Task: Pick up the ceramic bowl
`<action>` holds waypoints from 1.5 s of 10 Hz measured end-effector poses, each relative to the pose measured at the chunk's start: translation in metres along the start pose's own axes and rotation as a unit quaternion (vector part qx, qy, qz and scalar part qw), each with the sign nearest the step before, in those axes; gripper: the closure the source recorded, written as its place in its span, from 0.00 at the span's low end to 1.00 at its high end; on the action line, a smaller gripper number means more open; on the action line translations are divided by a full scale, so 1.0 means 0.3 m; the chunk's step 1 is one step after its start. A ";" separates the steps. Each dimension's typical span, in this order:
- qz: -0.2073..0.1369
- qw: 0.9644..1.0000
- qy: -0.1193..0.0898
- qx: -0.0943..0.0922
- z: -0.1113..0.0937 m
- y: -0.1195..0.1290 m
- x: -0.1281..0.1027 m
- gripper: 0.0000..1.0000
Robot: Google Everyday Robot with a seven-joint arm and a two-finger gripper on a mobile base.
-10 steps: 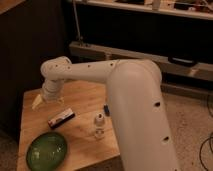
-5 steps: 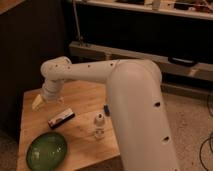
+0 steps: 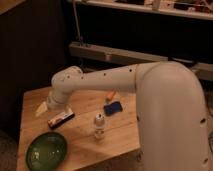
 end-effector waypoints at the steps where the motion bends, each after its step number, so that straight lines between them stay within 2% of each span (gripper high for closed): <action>1: -0.005 1.000 0.002 -0.003 0.019 0.023 0.040 0.20; 2: -0.011 1.000 0.009 -0.004 0.061 0.047 0.077 0.20; 4: -0.015 0.999 0.030 0.012 0.126 0.042 0.112 0.20; 5: -0.013 0.999 0.039 0.023 0.137 0.022 0.129 0.20; 6: -0.011 0.999 0.041 0.026 0.137 0.007 0.135 0.20; 8: -0.016 0.998 0.057 0.029 0.101 -0.072 0.172 0.20; 10: -0.037 0.996 0.081 0.019 0.097 -0.105 0.190 0.20; 11: -0.051 0.995 0.090 0.004 0.105 -0.106 0.191 0.20; 12: -0.071 0.992 0.103 -0.019 0.105 -0.121 0.190 0.20; 13: -0.093 0.988 0.116 -0.034 0.112 -0.108 0.182 0.20; 15: -0.121 0.984 0.126 -0.044 0.124 -0.100 0.177 0.20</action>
